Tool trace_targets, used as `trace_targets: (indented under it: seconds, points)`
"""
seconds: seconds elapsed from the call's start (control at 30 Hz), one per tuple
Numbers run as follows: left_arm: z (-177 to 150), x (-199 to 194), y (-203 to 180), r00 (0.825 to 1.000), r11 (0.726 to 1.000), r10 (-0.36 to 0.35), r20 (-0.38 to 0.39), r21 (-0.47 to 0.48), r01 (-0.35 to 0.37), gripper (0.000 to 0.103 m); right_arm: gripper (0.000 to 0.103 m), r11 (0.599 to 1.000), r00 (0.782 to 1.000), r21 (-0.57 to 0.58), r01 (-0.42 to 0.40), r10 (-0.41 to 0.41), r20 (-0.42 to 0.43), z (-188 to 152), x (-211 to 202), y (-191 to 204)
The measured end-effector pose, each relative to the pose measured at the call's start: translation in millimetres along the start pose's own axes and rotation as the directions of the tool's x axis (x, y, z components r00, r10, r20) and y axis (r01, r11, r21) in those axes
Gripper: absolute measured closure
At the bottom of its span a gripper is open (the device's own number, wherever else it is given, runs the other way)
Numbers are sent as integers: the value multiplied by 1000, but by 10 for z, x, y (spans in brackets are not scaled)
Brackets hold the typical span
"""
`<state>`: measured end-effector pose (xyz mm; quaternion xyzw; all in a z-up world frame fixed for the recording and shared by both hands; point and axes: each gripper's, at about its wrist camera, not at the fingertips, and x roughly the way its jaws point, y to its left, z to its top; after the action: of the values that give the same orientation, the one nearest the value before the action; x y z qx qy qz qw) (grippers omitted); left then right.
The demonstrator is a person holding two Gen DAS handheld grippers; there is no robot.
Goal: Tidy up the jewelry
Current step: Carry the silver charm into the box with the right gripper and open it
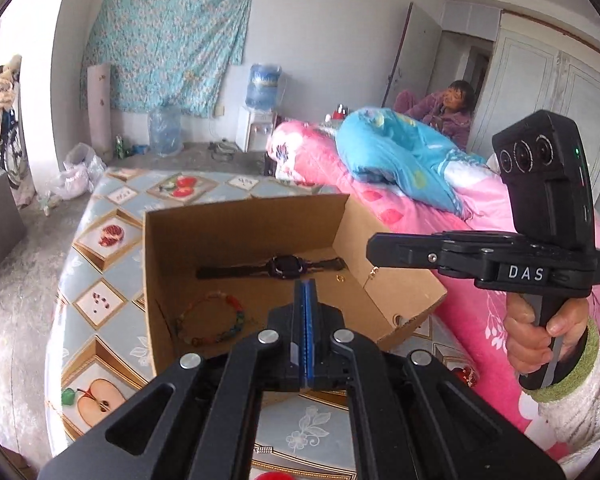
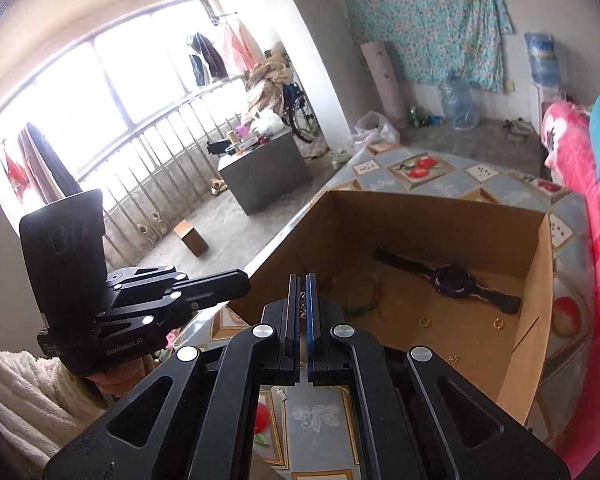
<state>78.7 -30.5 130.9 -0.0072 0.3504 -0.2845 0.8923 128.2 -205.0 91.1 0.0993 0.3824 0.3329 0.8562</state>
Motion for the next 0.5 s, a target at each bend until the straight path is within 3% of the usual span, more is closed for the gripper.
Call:
trace_targets:
  seconds: [0.1,0.23,0.4,0.5]
  points:
    - [55,428,99,988,999,9,-156,-39,-15,103,102,997,990,75,21,-10,-139,45,349,-243]
    - [5,876,241,946,997,25,-322,-63,-47,103,102,992,962,105,71,-40,-271,-15,723,-424]
    - [-59,1114,316,904,996,37,-425,-59,-69,103,102,986,930,120,112,-62,-361,-43,974,-558]
    - [-70,1159,355,896,995,44,-441,-63,-80,103,98,981,928,166,102,-34,-371,-59,1024,-619]
